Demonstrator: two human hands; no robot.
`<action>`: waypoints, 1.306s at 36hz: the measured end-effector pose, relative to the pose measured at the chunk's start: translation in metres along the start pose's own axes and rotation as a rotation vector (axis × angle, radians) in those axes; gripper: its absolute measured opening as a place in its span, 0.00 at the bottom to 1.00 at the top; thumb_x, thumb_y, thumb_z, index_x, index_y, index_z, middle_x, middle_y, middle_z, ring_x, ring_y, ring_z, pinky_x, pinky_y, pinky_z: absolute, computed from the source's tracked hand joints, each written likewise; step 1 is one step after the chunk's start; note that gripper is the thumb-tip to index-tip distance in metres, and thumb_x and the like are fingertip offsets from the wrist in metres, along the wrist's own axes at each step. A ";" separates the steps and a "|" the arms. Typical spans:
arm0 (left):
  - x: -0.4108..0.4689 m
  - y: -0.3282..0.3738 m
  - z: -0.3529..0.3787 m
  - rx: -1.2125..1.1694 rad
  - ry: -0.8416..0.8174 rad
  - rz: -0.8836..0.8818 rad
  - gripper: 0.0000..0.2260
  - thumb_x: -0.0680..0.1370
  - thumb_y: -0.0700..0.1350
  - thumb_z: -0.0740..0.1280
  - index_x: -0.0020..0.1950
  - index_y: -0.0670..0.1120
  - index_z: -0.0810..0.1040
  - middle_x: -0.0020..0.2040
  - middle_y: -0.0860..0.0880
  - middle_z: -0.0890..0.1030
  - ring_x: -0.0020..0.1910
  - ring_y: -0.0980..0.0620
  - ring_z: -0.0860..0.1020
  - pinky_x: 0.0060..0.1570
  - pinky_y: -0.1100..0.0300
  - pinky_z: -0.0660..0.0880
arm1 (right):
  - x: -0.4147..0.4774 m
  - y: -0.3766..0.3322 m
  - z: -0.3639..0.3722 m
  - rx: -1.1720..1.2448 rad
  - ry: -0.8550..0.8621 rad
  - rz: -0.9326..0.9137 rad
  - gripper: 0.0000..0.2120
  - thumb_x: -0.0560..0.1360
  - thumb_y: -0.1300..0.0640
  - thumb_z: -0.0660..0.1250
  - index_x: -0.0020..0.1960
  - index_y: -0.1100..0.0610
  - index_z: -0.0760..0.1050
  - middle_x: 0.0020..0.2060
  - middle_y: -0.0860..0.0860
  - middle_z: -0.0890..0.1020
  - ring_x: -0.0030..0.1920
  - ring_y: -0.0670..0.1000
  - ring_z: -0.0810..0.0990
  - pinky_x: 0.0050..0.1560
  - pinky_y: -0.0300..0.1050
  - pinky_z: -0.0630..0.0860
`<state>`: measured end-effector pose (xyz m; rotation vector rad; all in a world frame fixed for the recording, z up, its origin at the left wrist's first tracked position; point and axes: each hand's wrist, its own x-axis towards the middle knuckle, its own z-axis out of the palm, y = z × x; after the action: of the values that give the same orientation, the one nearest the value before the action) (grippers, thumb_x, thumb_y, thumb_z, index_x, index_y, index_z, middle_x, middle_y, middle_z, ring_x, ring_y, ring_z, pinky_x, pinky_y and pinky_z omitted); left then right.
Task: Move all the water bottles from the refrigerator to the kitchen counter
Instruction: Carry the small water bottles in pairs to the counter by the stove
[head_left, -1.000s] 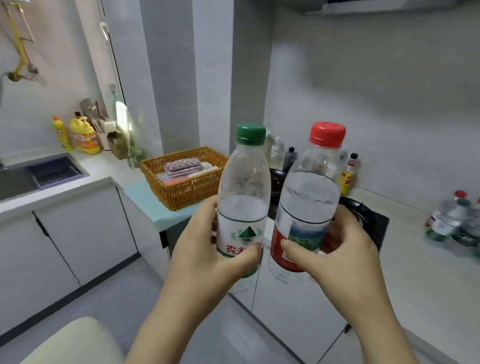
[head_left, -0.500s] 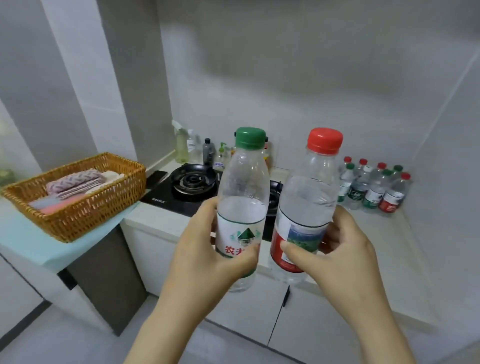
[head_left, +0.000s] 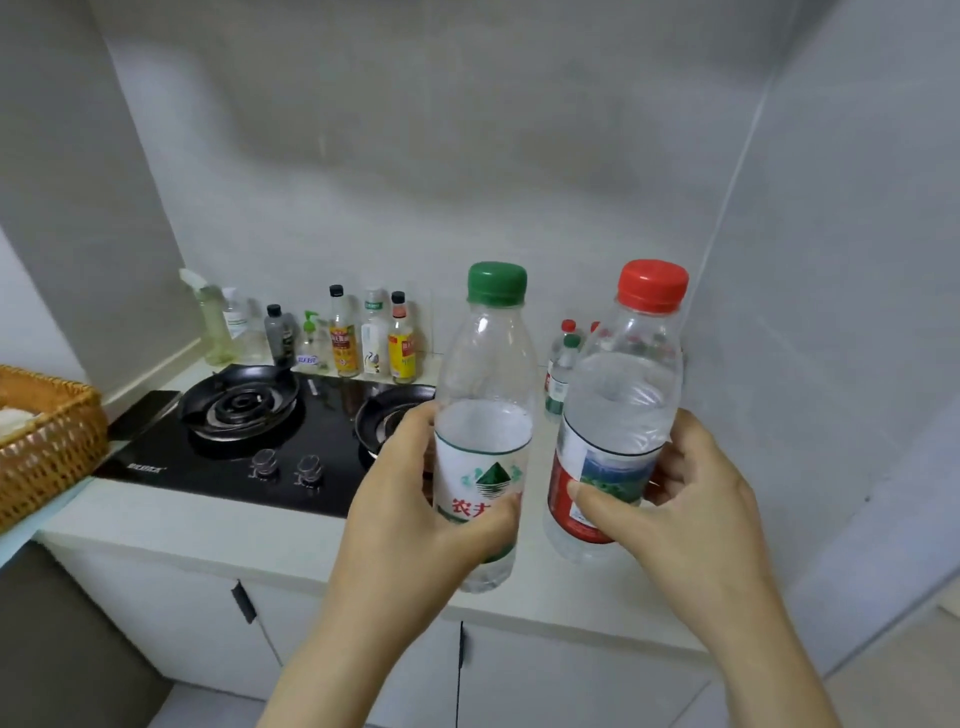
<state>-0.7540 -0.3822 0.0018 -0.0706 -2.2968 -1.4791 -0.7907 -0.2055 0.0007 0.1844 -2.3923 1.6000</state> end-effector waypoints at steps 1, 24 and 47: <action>0.004 0.000 0.007 -0.004 -0.016 -0.002 0.21 0.63 0.47 0.76 0.51 0.60 0.73 0.45 0.64 0.81 0.44 0.65 0.79 0.39 0.76 0.71 | 0.004 0.005 -0.004 -0.004 0.012 0.012 0.28 0.55 0.51 0.75 0.53 0.40 0.72 0.43 0.32 0.81 0.43 0.38 0.81 0.45 0.43 0.80; 0.162 -0.048 0.094 -0.075 -0.260 0.039 0.22 0.64 0.48 0.76 0.51 0.64 0.71 0.45 0.63 0.80 0.45 0.65 0.78 0.40 0.74 0.73 | 0.124 0.060 -0.018 -0.074 0.254 0.109 0.23 0.55 0.52 0.76 0.48 0.44 0.74 0.41 0.43 0.84 0.42 0.49 0.83 0.47 0.56 0.81; 0.258 -0.090 0.151 -0.120 -0.401 -0.050 0.22 0.65 0.45 0.76 0.49 0.64 0.71 0.44 0.65 0.79 0.42 0.66 0.78 0.34 0.74 0.73 | 0.214 0.115 -0.007 -0.179 0.274 0.251 0.23 0.59 0.53 0.78 0.46 0.38 0.69 0.39 0.34 0.79 0.42 0.39 0.79 0.38 0.31 0.73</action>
<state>-1.0597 -0.3332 -0.0362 -0.3778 -2.5258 -1.7601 -1.0233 -0.1468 -0.0393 -0.3595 -2.3932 1.3894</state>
